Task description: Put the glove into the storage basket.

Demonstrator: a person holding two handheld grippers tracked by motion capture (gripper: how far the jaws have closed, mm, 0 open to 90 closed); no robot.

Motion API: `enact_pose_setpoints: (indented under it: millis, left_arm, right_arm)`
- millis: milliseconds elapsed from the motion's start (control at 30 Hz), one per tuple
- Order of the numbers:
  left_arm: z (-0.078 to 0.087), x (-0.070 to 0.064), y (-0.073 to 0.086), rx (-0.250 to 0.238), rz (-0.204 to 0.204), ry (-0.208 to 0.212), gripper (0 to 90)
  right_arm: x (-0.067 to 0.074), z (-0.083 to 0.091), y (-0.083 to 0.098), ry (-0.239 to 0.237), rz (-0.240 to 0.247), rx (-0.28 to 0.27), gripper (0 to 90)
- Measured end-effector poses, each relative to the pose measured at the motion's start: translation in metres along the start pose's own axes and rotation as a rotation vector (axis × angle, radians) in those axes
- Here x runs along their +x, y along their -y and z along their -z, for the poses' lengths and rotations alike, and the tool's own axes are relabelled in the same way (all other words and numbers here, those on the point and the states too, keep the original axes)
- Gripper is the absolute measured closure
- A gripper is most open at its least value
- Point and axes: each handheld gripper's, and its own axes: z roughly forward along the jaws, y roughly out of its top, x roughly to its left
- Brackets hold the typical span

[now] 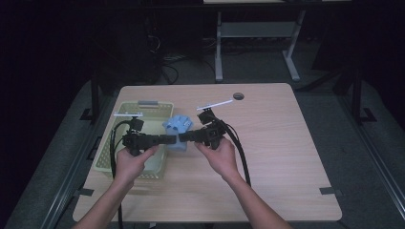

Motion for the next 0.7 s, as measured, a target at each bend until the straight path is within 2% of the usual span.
enact_pose_setpoints:
  millis: [700]
  left_arm:
    - [0.021, 0.005, 0.0, -0.011, 0.007, -0.029, 70.6]
  right_arm:
    - [0.013, -0.016, -0.011, -0.02, 0.024, 0.018, 77.1]
